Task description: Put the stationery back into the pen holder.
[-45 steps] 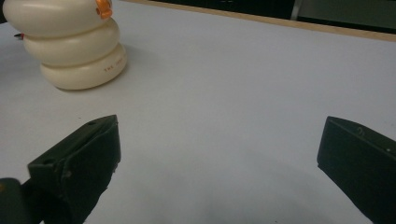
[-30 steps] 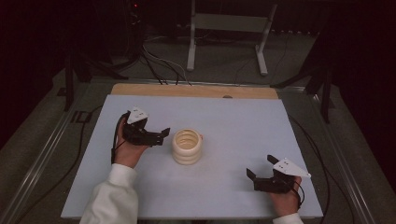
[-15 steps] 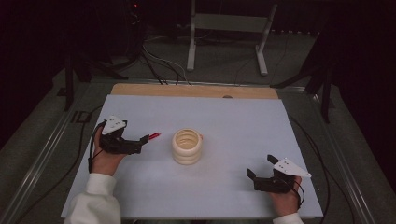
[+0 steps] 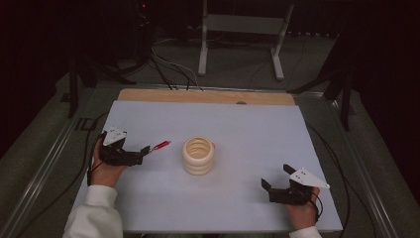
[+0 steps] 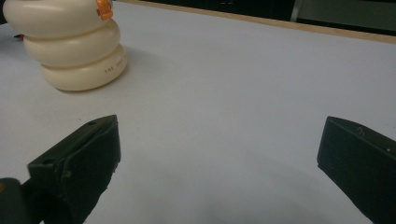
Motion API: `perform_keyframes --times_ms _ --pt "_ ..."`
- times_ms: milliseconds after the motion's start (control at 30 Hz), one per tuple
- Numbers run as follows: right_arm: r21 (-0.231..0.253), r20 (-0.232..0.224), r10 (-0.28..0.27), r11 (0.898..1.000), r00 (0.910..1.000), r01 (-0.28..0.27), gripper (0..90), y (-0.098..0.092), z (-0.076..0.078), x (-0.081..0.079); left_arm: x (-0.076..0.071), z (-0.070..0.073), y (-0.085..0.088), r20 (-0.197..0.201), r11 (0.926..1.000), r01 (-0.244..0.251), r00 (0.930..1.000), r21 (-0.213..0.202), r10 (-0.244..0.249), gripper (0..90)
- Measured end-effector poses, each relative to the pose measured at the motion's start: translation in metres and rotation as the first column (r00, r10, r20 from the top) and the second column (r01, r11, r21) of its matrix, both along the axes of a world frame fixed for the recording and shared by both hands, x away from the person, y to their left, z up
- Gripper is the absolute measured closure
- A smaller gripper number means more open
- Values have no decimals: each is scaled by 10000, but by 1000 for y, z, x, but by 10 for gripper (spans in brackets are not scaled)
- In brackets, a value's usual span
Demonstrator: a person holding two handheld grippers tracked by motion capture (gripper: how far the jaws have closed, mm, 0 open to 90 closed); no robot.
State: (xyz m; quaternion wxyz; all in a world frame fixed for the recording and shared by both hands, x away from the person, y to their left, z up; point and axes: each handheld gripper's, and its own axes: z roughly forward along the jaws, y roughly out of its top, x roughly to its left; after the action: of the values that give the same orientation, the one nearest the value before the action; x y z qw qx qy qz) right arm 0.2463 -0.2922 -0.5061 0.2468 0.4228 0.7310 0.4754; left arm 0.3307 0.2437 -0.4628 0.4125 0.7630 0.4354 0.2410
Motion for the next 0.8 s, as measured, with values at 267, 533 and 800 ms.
perform_keyframes --times_ms 267,533,800 --pt "19 17 0 10000 10000 0 1 0 1 0 11 -12 2 -605 9995 223 9980 237 -208 2" --pt "30 -3 -8 10000 10000 8 1 0 0 0 26 -24 5 -1899 9951 -15 9816 987 203 71" --pt "27 9 -4 10000 10000 4 1 -1 1 0 28 -36 9 -2641 9909 392 9645 1284 -39 329"
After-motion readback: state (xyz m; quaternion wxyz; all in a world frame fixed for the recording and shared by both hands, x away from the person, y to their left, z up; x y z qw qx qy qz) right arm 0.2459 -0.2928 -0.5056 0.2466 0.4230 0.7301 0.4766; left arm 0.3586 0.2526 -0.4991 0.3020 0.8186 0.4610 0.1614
